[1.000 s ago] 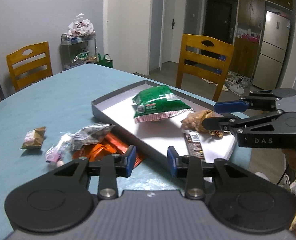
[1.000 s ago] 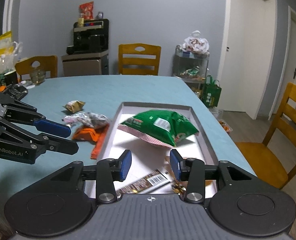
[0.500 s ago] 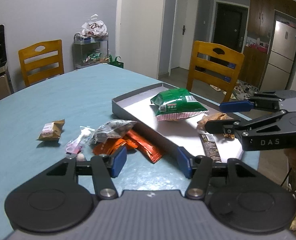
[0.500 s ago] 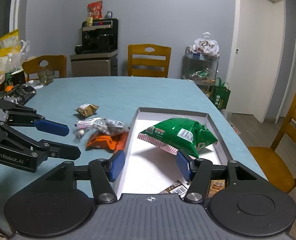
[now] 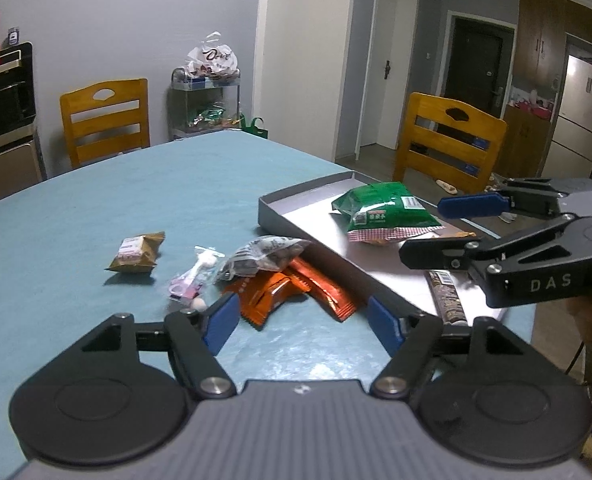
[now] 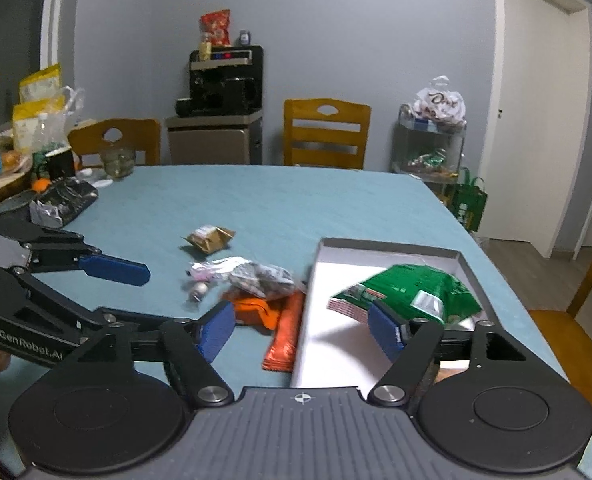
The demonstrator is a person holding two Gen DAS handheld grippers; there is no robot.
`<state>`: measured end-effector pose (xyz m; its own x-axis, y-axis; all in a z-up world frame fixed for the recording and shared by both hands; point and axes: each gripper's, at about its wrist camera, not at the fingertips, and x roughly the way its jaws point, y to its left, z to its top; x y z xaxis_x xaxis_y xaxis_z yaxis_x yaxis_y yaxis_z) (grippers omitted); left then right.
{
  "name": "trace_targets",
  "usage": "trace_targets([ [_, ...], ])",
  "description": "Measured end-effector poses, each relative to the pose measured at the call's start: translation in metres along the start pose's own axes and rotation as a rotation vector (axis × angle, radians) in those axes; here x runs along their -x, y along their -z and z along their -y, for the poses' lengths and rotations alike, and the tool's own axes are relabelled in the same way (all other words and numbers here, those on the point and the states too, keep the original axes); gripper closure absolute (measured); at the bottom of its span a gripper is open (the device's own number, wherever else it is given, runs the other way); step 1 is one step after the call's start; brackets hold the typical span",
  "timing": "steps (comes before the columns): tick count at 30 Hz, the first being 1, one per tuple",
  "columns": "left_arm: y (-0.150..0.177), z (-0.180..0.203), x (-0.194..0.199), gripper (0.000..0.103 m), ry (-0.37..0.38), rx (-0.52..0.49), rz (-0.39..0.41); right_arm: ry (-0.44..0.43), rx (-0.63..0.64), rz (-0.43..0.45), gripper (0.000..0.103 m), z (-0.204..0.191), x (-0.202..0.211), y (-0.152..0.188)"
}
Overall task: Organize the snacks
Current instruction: 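Withdraw both tools from the box toward the snacks on the table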
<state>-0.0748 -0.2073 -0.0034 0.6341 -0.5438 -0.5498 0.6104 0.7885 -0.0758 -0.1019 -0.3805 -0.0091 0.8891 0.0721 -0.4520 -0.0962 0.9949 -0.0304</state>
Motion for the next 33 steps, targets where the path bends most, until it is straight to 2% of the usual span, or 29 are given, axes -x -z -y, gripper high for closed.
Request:
trace_targets([
  [7,0.005,-0.008,0.001,0.030,-0.023,0.019,-0.006,-0.038,-0.020,-0.018,0.023,-0.004,-0.009,-0.002],
  [20,0.006,-0.019,0.002,0.029,-0.074,0.022,-0.003,-0.062,-0.046,-0.054,0.022,-0.006,-0.019,-0.001],
  [25,-0.014,-0.029,0.009,0.028,-0.143,0.006,0.060,-0.073,-0.046,-0.013,0.022,-0.011,-0.019,-0.013],
  [28,-0.030,-0.042,0.013,0.021,-0.155,0.052,0.123,-0.085,-0.065,0.018,0.021,-0.013,-0.020,-0.025],
  [33,-0.048,-0.060,0.012,0.018,-0.188,0.118,0.190,-0.114,-0.093,0.048,0.020,-0.016,-0.024,-0.037],
])
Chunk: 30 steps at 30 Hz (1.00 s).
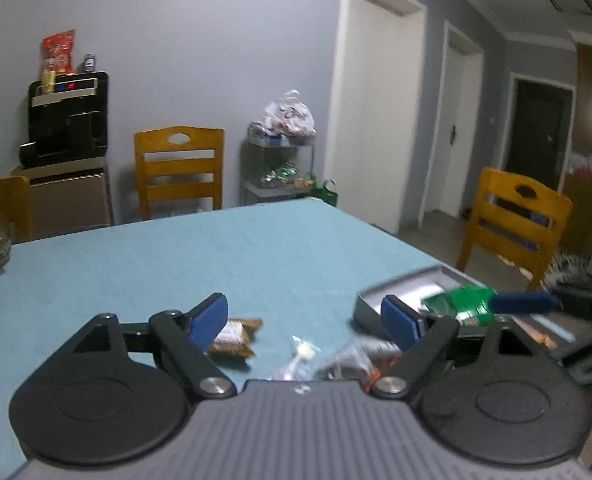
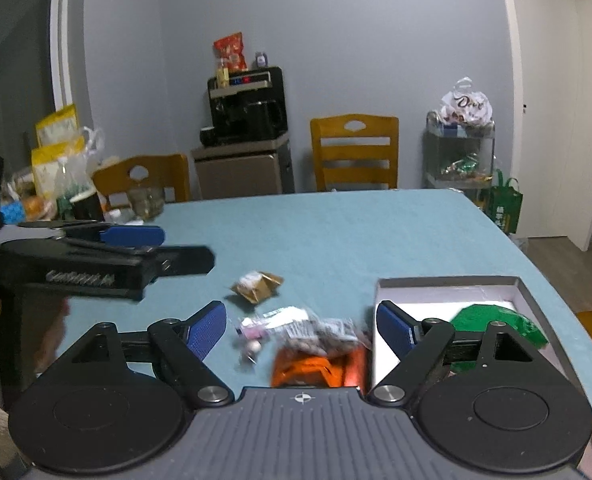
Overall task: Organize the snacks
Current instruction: 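Withdraw both tools from the box toward the snacks on the table, then grasp the clear bag of dark nuts with the right tool while left tool approaches orange packet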
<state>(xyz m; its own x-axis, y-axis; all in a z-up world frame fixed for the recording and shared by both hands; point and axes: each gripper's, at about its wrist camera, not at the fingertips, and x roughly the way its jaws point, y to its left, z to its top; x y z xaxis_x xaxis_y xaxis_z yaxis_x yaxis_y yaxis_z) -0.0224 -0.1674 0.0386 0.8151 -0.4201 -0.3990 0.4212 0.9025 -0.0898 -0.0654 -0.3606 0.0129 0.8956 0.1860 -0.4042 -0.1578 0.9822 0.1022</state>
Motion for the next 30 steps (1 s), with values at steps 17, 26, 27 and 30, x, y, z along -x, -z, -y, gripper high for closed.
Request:
trace_targets([
  [17,0.048,-0.034,-0.048,0.018,-0.147,-0.010,-0.080,0.034,0.032,-0.106,0.019,-0.005,-0.023,0.019],
  [26,0.063,-0.055,-0.061,0.018,-0.142,0.042,-0.121,0.013,0.110,-0.165,0.019,-0.022,-0.035,0.032],
  [27,0.065,-0.056,-0.063,0.018,-0.133,0.047,-0.126,0.009,0.115,-0.173,0.019,-0.025,-0.037,0.034],
  [30,0.069,-0.059,-0.068,0.018,-0.119,0.056,-0.150,0.007,0.135,-0.196,0.019,-0.032,-0.043,0.037],
])
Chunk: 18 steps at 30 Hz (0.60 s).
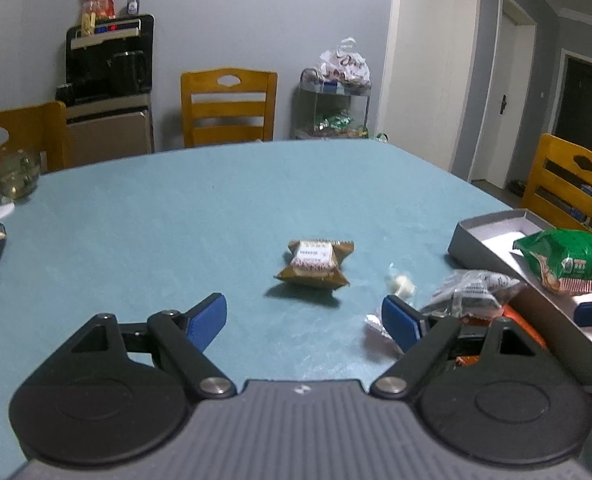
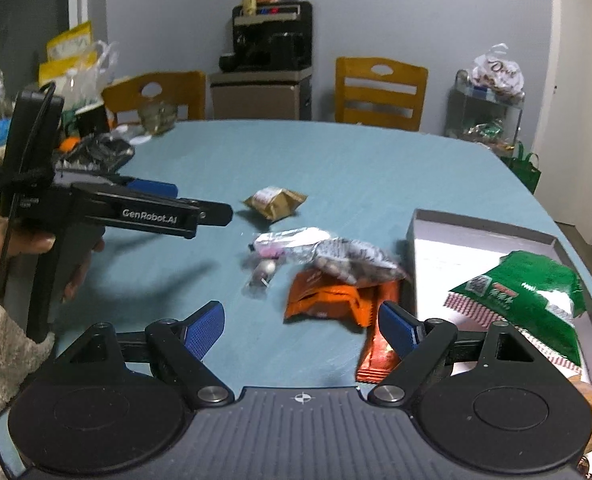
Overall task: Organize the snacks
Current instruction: 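Grasp the clear bag of dark nuts with the right tool while left tool approaches orange packet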
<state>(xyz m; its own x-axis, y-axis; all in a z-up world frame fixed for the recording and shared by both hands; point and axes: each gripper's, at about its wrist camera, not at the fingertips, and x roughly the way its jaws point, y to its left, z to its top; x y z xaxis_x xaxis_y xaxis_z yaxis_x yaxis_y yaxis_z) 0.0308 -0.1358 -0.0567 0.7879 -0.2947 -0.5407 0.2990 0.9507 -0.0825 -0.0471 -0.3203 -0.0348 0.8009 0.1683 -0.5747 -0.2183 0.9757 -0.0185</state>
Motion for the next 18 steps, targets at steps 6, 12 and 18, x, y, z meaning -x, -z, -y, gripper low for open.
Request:
trace_targets([
  [6,0.001,0.002,-0.001,0.018,0.010,0.002,-0.008,0.009,0.007,-0.017,0.019,-0.006,-0.014,-0.001],
  [12,0.002,0.003,0.000,0.018,0.023,0.007,-0.011,0.068,-0.030,-0.026,0.022,0.000,-0.029,-0.007],
  [18,0.002,0.005,0.002,0.018,0.032,0.013,-0.005,0.091,-0.063,0.019,0.024,0.005,-0.042,-0.013],
])
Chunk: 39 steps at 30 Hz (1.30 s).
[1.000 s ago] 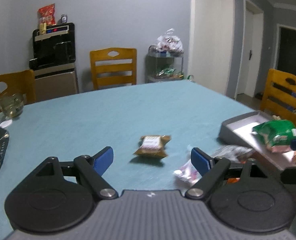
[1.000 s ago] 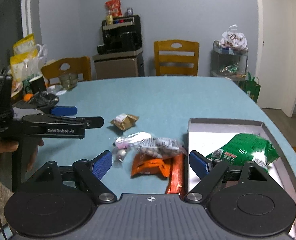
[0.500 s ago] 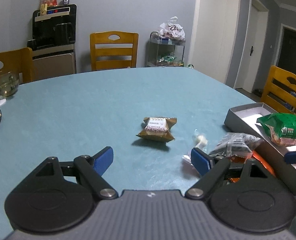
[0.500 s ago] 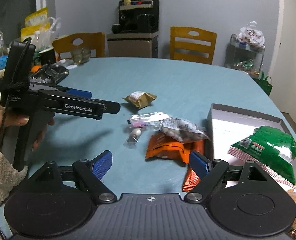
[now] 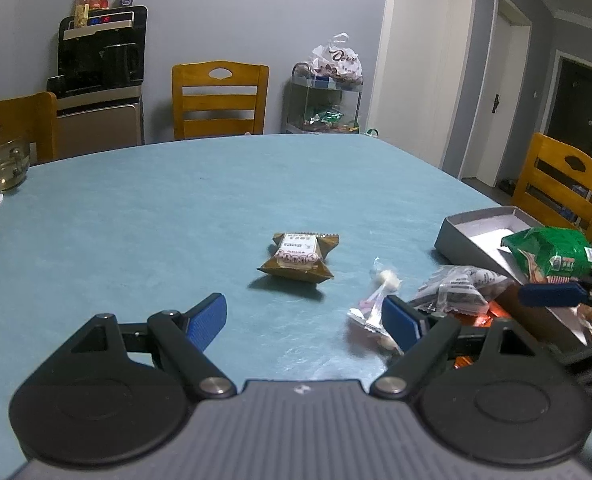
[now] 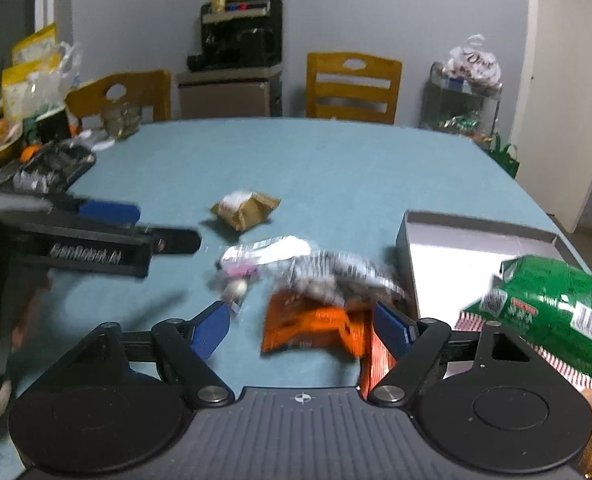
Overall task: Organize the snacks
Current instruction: 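Grasp the clear bag of dark nuts with the right tool while left tool approaches orange packet, then grasp the orange wrapped packet with the left tool while right tool lifts the clear bag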
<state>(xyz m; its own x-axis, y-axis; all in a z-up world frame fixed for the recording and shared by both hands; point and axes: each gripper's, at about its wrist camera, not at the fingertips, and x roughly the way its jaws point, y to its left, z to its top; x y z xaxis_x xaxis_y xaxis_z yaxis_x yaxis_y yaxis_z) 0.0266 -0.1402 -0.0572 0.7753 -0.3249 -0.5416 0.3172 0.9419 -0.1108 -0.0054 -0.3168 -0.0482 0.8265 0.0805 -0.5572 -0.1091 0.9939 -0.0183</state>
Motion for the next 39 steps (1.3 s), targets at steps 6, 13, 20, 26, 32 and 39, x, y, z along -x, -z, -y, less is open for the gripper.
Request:
trace_targets([
  [6,0.000,0.000,0.004,0.018,0.000,0.002,0.015,0.072,0.058,0.056,0.023,-0.007,-0.016,-0.003],
  [13,-0.001,-0.001,0.004,0.018,0.006,0.004,0.006,0.183,0.248,0.079,0.019,-0.032,-0.039,0.007],
  [20,-0.001,-0.001,0.003,0.018,0.011,0.006,0.004,0.224,0.203,0.071,0.033,-0.025,-0.064,0.002],
  [26,0.000,-0.001,0.003,0.018,0.014,0.008,0.004,0.233,0.102,0.074,0.069,-0.010,-0.068,-0.005],
  [32,0.000,-0.001,0.003,0.018,0.014,0.008,0.003,0.209,0.057,0.118,0.076,-0.006,-0.058,-0.007],
  [39,0.000,-0.001,0.003,0.018,0.014,0.009,0.002,0.111,-0.060,0.162,0.078,0.007,-0.033,-0.013],
])
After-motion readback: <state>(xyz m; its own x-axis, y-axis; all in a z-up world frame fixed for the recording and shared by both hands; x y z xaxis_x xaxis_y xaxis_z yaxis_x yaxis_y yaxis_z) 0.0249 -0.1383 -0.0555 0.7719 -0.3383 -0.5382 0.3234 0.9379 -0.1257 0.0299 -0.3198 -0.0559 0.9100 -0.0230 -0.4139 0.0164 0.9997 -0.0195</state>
